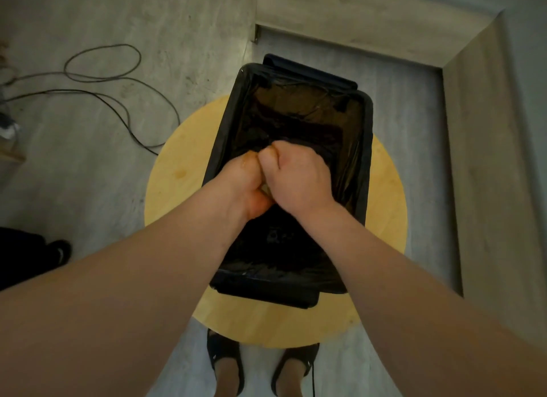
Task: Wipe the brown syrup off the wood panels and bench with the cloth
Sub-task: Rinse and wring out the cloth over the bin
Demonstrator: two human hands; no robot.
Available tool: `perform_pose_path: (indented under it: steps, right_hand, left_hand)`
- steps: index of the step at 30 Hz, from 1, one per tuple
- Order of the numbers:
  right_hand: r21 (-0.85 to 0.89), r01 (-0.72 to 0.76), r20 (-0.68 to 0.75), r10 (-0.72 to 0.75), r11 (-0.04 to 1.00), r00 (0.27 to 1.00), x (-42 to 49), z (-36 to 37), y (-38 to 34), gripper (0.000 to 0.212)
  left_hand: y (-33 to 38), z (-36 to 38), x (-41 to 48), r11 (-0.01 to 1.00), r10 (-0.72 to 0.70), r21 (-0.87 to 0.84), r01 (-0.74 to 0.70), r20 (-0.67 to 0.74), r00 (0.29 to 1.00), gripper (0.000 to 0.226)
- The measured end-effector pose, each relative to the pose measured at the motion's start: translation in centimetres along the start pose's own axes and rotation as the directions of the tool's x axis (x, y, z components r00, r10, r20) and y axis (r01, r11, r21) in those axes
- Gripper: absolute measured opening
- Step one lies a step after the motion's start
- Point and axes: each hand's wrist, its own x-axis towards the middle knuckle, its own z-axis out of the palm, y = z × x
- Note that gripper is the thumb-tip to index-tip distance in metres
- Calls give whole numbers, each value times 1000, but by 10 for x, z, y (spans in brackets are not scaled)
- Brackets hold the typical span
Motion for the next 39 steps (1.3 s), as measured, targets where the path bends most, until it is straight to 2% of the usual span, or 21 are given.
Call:
perform_pose_path:
  steps: [3,4,7,8,10,11,13,14,16,18,20,22,24,26,28,30,32,35,37,39]
  right_hand:
    - [-176,-95,59,106,980,993,24,7,22,29]
    - [-196,-150,33,159,969,987,28,9,27,29]
    - [-81,-327,-100,318,942,943,25,17,27,43]
    - [-38,-393,-83,389,919,918,22,22,27,47]
    - [-53,-503,118,505,863,855,15,30,24,56]
    - [-76,-514,240,516,855,822,13,32,22,63]
    - [-22,-498,401,464,867,790,10,30,15,70]
    - [32,-487,424,430,873,797,9,27,11,69]
    - [100,-416,376,352,904,857,3,19,3,61]
    - [137,-287,266,244,948,933,-7,11,-3,53]
    - [198,-171,182,135,965,974,-20,-1,-8,49]
    - [271,-98,130,64,958,989,-29,-12,-12,49]
    - [278,-64,92,40,958,995,-28,-14,-12,53]
    - [210,-35,36,28,977,999,-21,-8,-8,53]
    - [117,-10,-22,12,993,1000,-13,1,-2,51]
    - [37,-22,-1,22,999,1000,-1,5,3,50]
    - [-105,-72,24,75,992,997,16,6,13,52]
    - [-262,-199,25,213,944,977,40,14,32,43]
    - [-214,-304,4,313,928,950,41,21,40,35]
    - [-73,-437,17,440,896,898,35,27,41,40]
  left_hand:
    - [-7,0,5,999,27,48,-24,-60,998,29]
    - [-9,2,4,998,32,60,-27,-81,996,30]
    - [-13,3,4,1000,-2,27,5,-139,990,20]
    - [-14,3,6,1000,-15,13,17,-155,988,20]
    - [-16,1,11,998,-54,4,55,-176,983,27]
    - [-15,1,10,997,-82,-16,81,-166,983,33]
    - [-13,1,8,988,-136,-87,126,-116,984,43]
    - [-12,0,9,983,-157,-114,147,-81,984,47]
    - [-12,-1,11,985,-150,-89,146,-31,988,49]
    - [-10,-2,14,994,-103,-35,103,7,995,57]
    - [-3,-1,14,994,-79,69,79,-5,997,55]
    - [5,-2,11,986,-67,148,71,-34,997,51]
    - [2,-5,13,990,-37,137,34,22,999,56]
    - [1,3,14,997,-12,82,11,12,1000,56]
    - [1,8,16,999,-34,-5,34,-31,999,47]
    - [-1,12,16,996,-43,-86,37,-66,997,34]
    - [-4,12,20,993,16,-116,-27,-99,995,27]
    - [-9,9,21,994,104,-13,-106,-96,990,30]
    - [-11,7,21,993,107,56,-99,-146,984,28]
    - [-14,4,25,994,57,101,-37,-204,977,32]
